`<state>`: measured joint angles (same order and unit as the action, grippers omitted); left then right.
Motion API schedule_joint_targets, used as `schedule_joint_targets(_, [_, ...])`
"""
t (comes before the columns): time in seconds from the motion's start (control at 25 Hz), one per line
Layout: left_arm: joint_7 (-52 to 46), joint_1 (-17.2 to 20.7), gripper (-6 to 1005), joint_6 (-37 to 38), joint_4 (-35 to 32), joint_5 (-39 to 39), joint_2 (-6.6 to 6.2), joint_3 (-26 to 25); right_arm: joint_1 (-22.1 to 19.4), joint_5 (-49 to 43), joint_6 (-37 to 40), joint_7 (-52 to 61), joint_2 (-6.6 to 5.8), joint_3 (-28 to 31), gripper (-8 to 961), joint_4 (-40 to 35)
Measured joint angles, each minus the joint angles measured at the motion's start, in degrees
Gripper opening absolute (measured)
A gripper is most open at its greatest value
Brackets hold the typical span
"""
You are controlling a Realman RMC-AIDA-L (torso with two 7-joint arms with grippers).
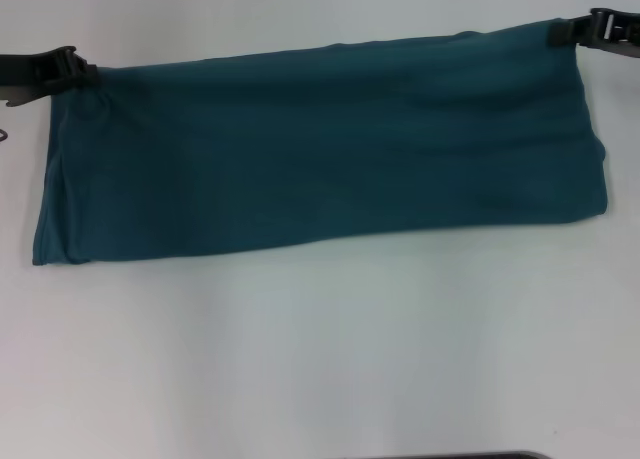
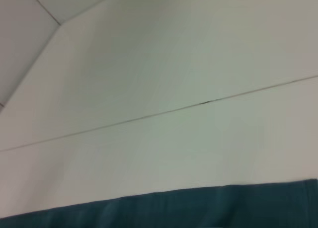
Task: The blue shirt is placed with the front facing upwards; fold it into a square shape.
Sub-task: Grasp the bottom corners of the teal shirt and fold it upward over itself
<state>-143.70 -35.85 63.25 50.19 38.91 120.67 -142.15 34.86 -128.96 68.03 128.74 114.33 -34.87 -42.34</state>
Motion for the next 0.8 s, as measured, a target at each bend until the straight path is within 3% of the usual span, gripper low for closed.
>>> schedule_joint_targets(0.56, [-2.15,-0.88,24,-3.23,-0.40,-0.67,-0.32,1.50,4.20,-0.23,-7.50,0.09,1.27,-1.85,213,1.46])
schedule_joint_targets(0.8, [-2.54,-0.91,88,-3.19,0.30,-0.69,0.08,1.72,4.89,-0.36,-9.00,1.15,0.24,-2.94,223,3.51])
